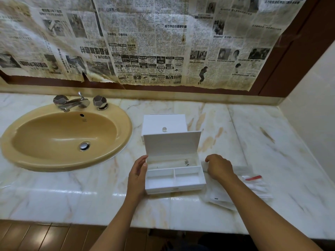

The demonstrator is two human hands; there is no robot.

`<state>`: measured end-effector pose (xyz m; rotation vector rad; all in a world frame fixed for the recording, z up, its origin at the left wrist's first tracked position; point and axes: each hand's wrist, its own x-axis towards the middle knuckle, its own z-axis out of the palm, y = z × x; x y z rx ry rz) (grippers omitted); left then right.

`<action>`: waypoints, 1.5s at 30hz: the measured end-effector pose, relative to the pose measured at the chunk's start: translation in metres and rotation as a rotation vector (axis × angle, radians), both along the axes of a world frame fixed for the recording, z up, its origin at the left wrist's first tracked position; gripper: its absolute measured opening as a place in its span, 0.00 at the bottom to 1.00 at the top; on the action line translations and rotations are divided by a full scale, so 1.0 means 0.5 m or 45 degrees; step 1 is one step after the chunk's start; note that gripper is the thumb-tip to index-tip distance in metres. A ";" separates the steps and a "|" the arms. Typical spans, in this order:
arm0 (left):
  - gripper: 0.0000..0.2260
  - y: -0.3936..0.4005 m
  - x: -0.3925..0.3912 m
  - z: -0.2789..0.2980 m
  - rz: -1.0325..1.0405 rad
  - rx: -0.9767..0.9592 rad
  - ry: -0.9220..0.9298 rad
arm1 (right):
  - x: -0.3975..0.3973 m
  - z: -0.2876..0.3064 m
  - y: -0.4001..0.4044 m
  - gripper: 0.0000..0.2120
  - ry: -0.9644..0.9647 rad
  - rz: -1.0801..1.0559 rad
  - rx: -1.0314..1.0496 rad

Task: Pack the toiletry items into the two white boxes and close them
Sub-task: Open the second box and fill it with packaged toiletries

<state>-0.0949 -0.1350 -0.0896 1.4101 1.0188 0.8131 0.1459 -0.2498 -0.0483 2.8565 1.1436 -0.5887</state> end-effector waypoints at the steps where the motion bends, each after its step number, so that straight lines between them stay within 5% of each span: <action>1: 0.11 0.000 0.000 0.000 -0.003 0.001 0.005 | -0.001 -0.002 0.000 0.14 -0.005 0.002 0.013; 11: 0.11 0.001 0.001 -0.003 0.002 0.006 0.033 | 0.003 0.003 0.004 0.09 -0.110 -0.029 0.338; 22: 0.11 0.001 0.003 -0.002 0.010 -0.010 0.027 | -0.057 0.093 0.041 0.04 -0.164 -0.049 1.285; 30: 0.11 -0.001 0.005 0.004 0.017 -0.026 -0.003 | -0.185 0.205 0.051 0.08 0.417 0.323 1.776; 34: 0.11 -0.001 0.006 0.005 0.023 -0.014 -0.010 | -0.213 0.187 0.071 0.07 0.529 0.440 1.641; 45: 0.11 0.006 0.002 -0.003 0.028 -0.016 0.003 | -0.202 0.034 0.104 0.09 0.138 0.455 0.891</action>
